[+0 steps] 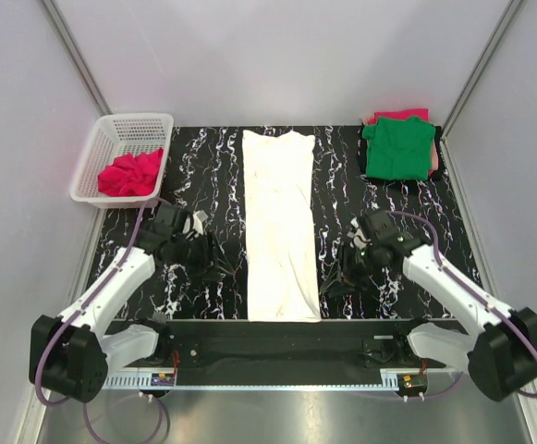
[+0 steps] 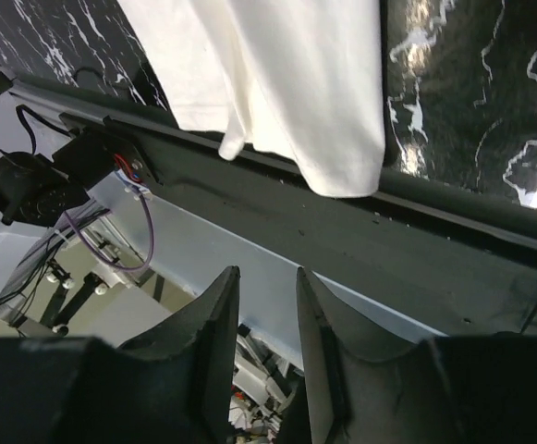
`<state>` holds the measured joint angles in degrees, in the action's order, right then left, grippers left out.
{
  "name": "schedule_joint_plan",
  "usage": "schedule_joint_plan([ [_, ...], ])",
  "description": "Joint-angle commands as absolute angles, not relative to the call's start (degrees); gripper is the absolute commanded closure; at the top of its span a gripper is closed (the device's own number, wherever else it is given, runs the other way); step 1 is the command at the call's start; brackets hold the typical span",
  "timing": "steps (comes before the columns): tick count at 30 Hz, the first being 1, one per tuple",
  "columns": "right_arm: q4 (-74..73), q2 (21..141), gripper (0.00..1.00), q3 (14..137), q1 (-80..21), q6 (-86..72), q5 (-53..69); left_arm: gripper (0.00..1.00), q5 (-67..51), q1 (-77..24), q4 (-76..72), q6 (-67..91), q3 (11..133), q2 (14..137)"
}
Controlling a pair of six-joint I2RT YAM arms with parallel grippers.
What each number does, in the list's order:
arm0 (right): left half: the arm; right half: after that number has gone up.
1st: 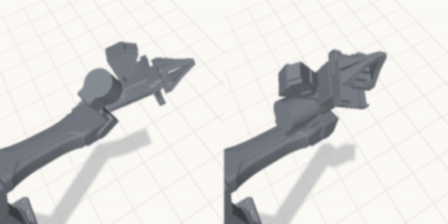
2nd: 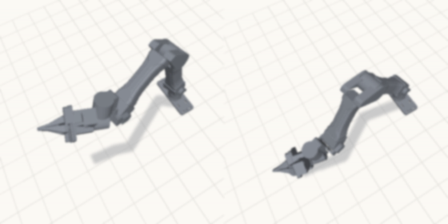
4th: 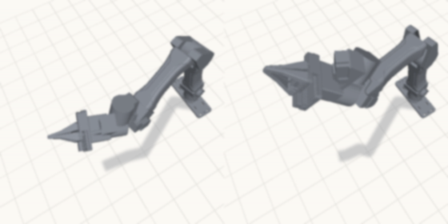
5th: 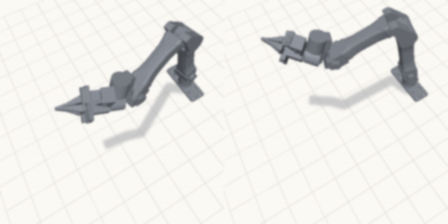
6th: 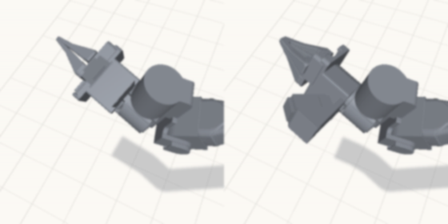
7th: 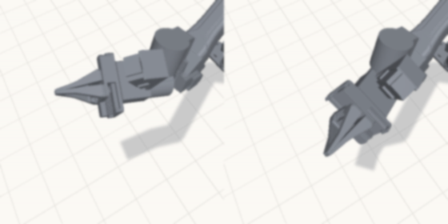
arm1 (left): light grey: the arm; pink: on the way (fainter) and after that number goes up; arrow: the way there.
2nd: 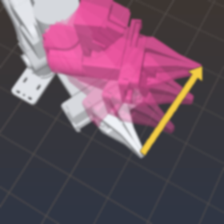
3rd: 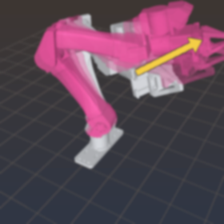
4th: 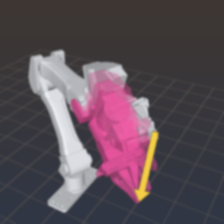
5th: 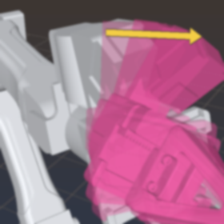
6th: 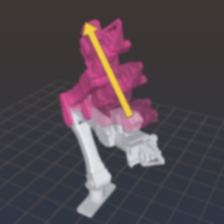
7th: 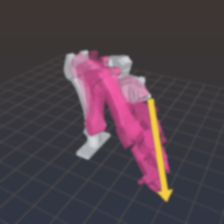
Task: Fold and stack the t-shirts
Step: Fold the tshirt
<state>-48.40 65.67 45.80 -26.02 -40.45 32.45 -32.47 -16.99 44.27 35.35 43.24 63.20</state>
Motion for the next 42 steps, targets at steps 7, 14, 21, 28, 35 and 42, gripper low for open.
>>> schedule_joint_plan([
  [7, -39.4, 53.0, 0.45, 31.2, -27.2, -51.1, 34.4, 0.39, -41.1, -17.4, 39.5, 36.0, 31.9, 58.2],
  [14, -36.4, 52.2, 0.46, 26.2, -27.6, -52.6, 34.3, 0.38, -42.3, -19.9, 37.8, 38.0, 30.1, 58.4],
  [21, -33.1, 53.9, 0.46, 23.7, -27.6, -52.8, 33.9, 0.37, -40.3, -24.9, 36.2, 38.8, 33.0, 65.0],
  [28, -28.3, 58.0, 0.46, 22.5, -27.6, -53.5, 32.6, 0.37, -39.7, -28.9, 29.8, 43.0, 31.7, 69.0],
  [35, -24.3, 64.5, 0.46, 23.3, -27.7, -52.7, 32.3, 0.37, -39.0, -30.3, 26.5, 43.9, 30.6, 72.6],
  [42, -20.5, 73.9, 0.45, 25.4, -27.8, -51.2, 32.0, 0.37, -40.4, -30.4, 26.2, 43.2, 30.1, 73.1],
])
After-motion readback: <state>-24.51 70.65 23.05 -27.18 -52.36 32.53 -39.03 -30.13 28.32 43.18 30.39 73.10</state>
